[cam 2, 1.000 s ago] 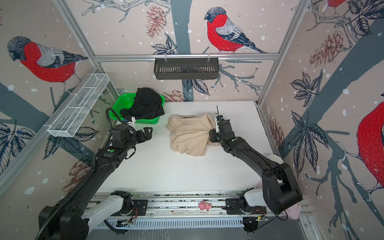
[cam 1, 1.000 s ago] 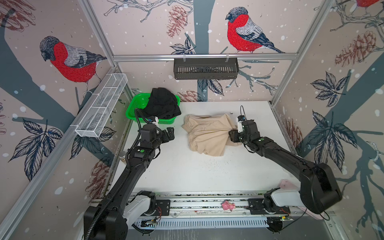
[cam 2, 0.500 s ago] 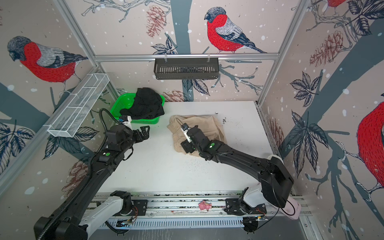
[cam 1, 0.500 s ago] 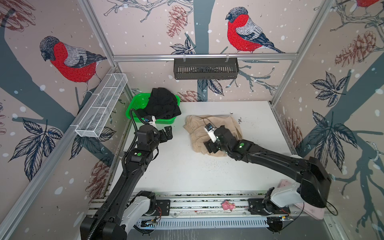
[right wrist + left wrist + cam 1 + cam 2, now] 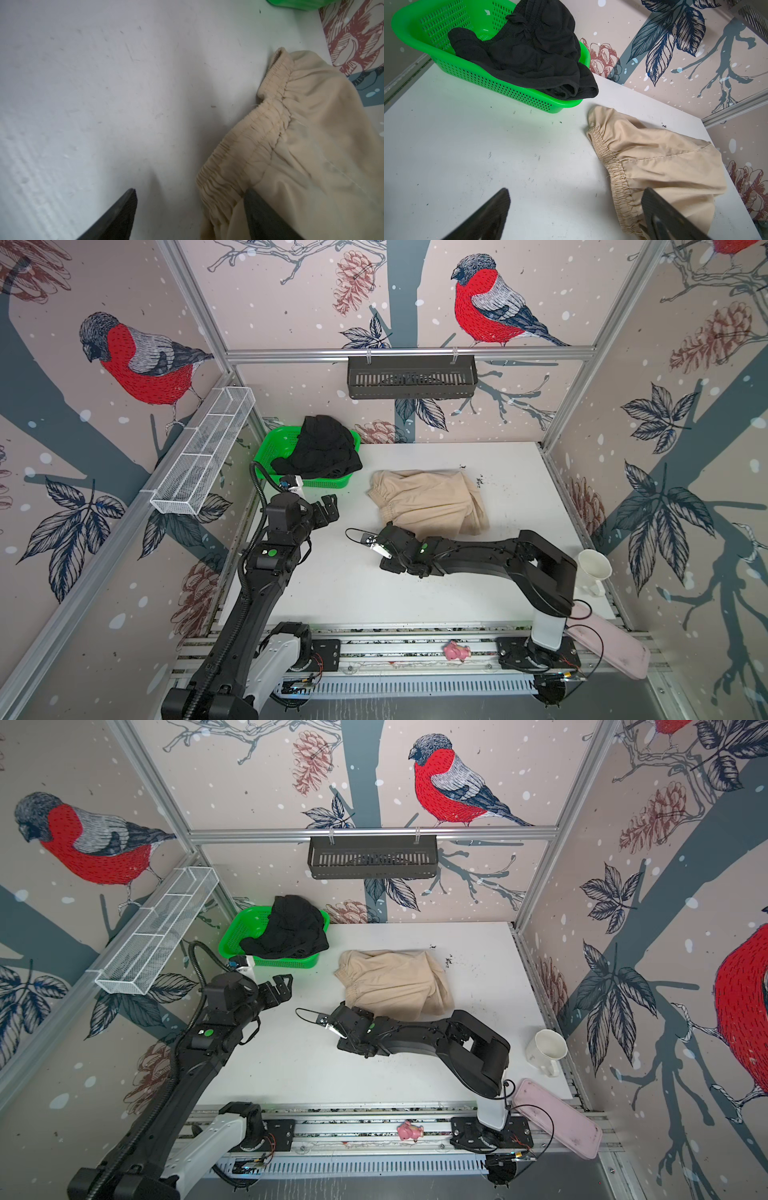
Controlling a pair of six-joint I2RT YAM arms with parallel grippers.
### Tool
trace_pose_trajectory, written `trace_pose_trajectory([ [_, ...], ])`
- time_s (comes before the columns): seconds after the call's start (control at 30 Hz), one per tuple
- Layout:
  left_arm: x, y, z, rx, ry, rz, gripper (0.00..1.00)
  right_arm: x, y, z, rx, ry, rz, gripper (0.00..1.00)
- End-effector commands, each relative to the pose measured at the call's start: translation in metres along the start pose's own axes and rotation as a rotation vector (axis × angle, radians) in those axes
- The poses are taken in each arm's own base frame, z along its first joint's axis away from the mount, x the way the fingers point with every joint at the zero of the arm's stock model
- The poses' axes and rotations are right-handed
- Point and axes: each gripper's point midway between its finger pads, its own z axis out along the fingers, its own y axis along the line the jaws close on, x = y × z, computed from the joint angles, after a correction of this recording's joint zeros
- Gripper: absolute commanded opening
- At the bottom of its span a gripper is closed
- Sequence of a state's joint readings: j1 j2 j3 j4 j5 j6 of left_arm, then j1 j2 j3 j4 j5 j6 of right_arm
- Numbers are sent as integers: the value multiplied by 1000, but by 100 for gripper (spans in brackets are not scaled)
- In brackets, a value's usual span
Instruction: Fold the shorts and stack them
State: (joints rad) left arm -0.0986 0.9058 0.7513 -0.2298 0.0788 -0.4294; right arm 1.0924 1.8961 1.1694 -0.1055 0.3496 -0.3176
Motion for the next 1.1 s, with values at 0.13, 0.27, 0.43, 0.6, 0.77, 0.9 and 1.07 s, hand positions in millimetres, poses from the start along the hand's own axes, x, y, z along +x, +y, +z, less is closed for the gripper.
trace_pose_trajectory([
  [0.13,9,4,3,3,14,-19,99,12,-32,16,177,66,-19,82],
  [0.27,15,4,7,11,22,-27,99,20,-41,27,193,89,1,78],
  [0.43,20,6,11,10,40,-30,99,26,-42,40,170,100,20,52],
  [0.6,30,-1,20,73,56,-44,99,11,-38,32,54,36,73,7],
  [0.77,37,-32,29,277,79,-37,99,-32,-26,-23,-245,-169,162,3],
  [0.9,34,-45,27,360,58,-51,99,-48,-32,-84,-503,-336,270,2],
  [1.07,40,-47,30,377,75,-49,99,-28,-50,-115,-618,-409,380,2],
])
